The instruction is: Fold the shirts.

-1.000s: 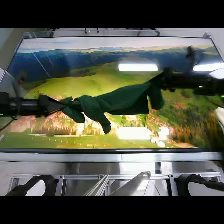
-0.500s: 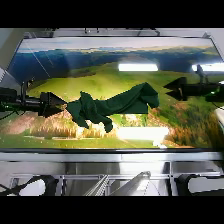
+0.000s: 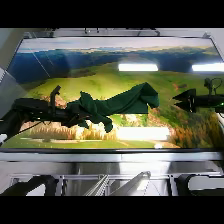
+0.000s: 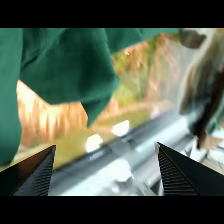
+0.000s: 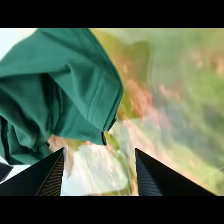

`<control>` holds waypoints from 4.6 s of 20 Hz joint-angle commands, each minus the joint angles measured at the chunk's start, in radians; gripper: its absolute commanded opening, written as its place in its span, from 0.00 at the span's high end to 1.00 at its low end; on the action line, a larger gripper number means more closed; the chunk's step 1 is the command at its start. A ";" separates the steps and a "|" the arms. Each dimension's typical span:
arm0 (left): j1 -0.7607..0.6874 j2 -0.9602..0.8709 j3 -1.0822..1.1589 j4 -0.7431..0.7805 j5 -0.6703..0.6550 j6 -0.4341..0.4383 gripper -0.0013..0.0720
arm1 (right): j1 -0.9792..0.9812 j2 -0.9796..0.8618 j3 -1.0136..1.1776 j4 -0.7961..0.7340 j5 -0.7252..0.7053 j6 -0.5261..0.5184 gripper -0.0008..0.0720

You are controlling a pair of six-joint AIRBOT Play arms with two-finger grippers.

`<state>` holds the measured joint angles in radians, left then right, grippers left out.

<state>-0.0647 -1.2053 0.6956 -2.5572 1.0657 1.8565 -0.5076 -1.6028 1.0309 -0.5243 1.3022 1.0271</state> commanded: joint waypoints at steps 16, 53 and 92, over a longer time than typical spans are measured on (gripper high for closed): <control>-0.108 -0.284 0.216 -0.017 -0.187 -0.014 0.96 | 0.224 -0.021 -0.013 0.034 -0.134 0.026 0.33; 0.700 0.298 1.342 -0.167 0.369 0.071 0.96 | -0.250 1.044 0.168 0.695 -0.168 -0.335 0.96; 0.689 0.073 0.079 0.146 0.459 0.208 0.02 | -0.070 -0.055 -0.092 -0.380 0.045 -0.164 0.32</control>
<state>0.5442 -1.2476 0.8978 -2.4935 1.5818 2.0804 -0.6235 -1.6081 0.9543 -0.8738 1.3247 0.8726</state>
